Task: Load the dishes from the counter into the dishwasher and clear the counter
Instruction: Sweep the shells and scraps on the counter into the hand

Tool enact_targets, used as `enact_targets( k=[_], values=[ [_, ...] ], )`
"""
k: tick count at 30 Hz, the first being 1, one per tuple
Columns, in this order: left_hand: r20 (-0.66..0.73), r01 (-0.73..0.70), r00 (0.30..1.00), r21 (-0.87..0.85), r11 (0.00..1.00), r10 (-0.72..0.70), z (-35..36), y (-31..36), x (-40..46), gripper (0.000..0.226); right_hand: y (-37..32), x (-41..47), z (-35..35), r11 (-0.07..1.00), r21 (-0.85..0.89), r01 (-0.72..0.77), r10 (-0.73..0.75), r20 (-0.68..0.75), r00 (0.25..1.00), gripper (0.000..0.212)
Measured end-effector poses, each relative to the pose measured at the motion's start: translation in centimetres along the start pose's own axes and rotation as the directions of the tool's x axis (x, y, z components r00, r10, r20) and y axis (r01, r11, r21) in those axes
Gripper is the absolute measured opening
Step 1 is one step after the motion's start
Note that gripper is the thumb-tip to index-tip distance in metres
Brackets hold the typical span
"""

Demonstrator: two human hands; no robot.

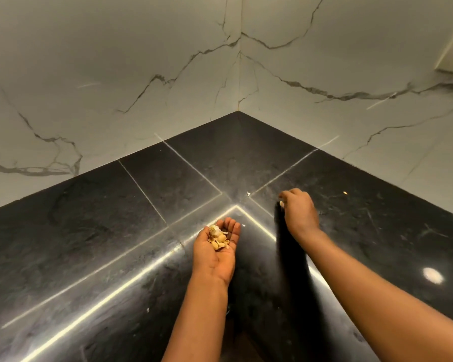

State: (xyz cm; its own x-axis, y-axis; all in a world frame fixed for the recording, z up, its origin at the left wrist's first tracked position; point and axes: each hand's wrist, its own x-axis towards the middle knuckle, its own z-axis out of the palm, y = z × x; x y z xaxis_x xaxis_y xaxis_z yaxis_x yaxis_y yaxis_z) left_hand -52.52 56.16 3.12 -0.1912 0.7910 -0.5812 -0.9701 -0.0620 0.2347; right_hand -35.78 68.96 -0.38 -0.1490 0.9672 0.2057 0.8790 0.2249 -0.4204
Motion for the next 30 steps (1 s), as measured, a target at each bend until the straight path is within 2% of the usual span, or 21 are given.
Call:
enact_targets(
  k=[6,8,10,11,13,15,17,19,21,23,25,27,30],
  values=[
    [-0.007,-0.016,1.0,0.022,1.0,0.016,1.6,-1.2,1.8,0.036,0.5,0.4,0.5,0.989,-0.101,0.103,-0.1,0.036,0.994,0.005],
    [-0.001,-0.012,1.0,0.043,0.999,0.012,2.1,-1.8,2.3,0.036,0.3,0.2,0.2,0.999,0.035,0.019,-0.019,-0.01,1.0,0.008],
    [0.0,-0.008,1.0,0.089,0.996,0.008,2.6,-2.6,2.8,0.037,-0.9,-0.6,-0.7,0.962,0.269,-0.049,0.069,-0.064,0.996,0.013],
    [0.001,-0.008,1.0,0.105,0.994,0.008,2.9,-3.1,3.0,0.037,-1.7,-1.1,-1.4,0.934,0.357,-0.024,0.047,-0.057,0.997,0.014],
    [-0.011,-0.004,1.0,0.131,0.991,0.006,3.7,-4.0,3.6,0.036,-3.4,-2.3,-2.7,0.874,0.483,0.051,-0.091,0.061,0.994,0.013],
    [-0.027,0.009,1.0,0.136,0.991,-0.006,4.3,-4.7,4.1,0.034,-3.9,-2.8,-3.6,0.854,0.513,0.085,-0.188,0.152,0.97,0.014],
    [-0.015,0.032,0.999,0.079,0.996,-0.031,4.6,-5.0,4.4,0.031,-2.4,-1.9,-4.2,0.851,0.522,0.048,-0.099,0.071,0.993,0.013],
    [0.01,0.057,0.998,0.037,0.998,-0.058,4.8,-5.2,4.4,0.03,1.2,0.1,-4.7,0.902,0.43,-0.027,0.088,-0.124,0.988,0.011],
    [0.019,0.064,0.998,0.028,0.998,-0.064,4.8,-5.4,4.2,0.03,6.1,2.5,-5.1,0.953,0.243,-0.181,0.248,-0.28,0.927,0.012],
    [0.036,0.065,0.997,0.037,0.997,-0.066,4.6,-5.5,3.9,0.03,10.4,4.3,-5.3,0.917,0.156,-0.368,0.398,-0.273,0.876,0.016],
    [0.056,0.065,0.996,0.055,0.996,-0.068,4.5,-5.6,3.7,0.029,13.5,5.3,-4.8,0.874,0.091,-0.477,0.486,-0.198,0.851,0.016],
    [0.063,0.072,0.995,0.059,0.996,-0.076,4.5,-5.6,3.7,0.03,14.5,5.7,-4.4,0.864,0.068,-0.498,0.502,-0.165,0.849,0.016],
    [0.049,0.075,0.996,0.053,0.996,-0.077,4.7,-5.7,3.9,0.031,13.5,4.8,-4.3,0.932,-0.018,-0.362,0.355,-0.16,0.921,0.012]
  ],
)
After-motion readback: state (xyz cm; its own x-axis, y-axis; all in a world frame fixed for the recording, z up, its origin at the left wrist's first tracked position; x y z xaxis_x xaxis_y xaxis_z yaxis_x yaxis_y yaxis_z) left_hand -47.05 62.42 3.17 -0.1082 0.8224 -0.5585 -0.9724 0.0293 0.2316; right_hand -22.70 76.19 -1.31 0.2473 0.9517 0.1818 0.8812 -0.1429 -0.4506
